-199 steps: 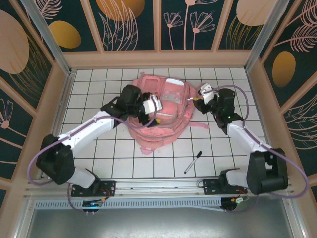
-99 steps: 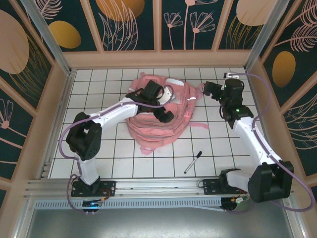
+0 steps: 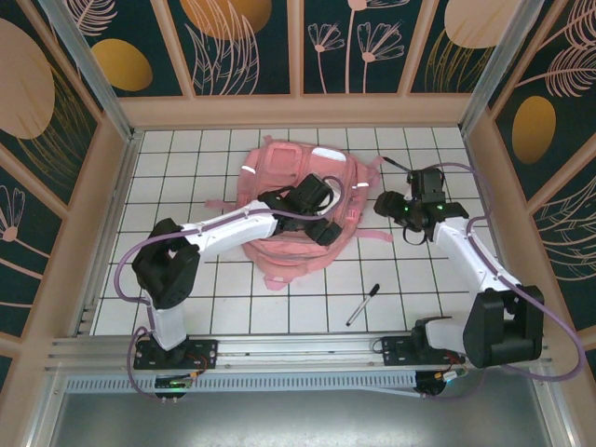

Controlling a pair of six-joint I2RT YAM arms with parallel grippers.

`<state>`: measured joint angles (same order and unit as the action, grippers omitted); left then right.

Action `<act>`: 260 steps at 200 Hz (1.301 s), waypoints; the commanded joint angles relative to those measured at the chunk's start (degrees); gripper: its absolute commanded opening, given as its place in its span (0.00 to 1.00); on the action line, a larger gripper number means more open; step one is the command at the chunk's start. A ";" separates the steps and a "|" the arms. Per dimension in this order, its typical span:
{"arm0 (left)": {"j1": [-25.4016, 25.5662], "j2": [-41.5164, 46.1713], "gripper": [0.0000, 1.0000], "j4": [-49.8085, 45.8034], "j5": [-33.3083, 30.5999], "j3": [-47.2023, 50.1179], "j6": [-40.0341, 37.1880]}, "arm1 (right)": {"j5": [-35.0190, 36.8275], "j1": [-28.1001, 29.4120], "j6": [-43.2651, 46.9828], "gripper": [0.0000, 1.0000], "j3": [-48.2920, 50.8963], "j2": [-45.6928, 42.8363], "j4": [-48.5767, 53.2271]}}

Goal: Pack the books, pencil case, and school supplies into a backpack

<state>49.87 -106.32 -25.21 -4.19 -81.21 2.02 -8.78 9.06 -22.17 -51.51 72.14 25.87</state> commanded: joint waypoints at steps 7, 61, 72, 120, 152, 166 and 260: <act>-0.88 1.67 0.81 -5.71 -6.34 -2.07 -8.37 | -3.13 0.79 5.66 0.66 -5.01 0.52 -0.77; -1.40 -5.68 0.92 -11.01 8.23 -10.73 -7.74 | 0.20 1.39 7.57 0.64 -9.50 3.62 1.67; -1.40 -6.35 0.97 -12.44 7.86 -10.72 -7.48 | -0.56 1.36 7.98 0.63 -9.40 3.62 1.33; -1.40 -5.11 0.96 -14.95 -1.07 -6.58 -9.67 | -8.26 2.02 13.40 0.64 -8.59 5.70 -1.87; -2.27 -5.15 0.52 -13.21 -3.44 -7.62 -8.74 | -10.57 3.45 14.40 0.62 -12.38 8.97 -2.14; -2.88 -7.12 0.36 -15.67 -2.70 -11.76 -8.32 | -11.25 4.78 15.15 0.62 -12.50 9.33 -3.51; -6.74 -2.74 0.00 -17.31 4.10 -13.21 -16.66 | -21.12 10.17 54.33 0.70 -6.68 14.23 -10.81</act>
<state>45.84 -113.89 -43.75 -3.73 -95.11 -11.11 -21.52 17.54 13.65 -61.01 84.66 18.46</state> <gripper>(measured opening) 0.017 0.700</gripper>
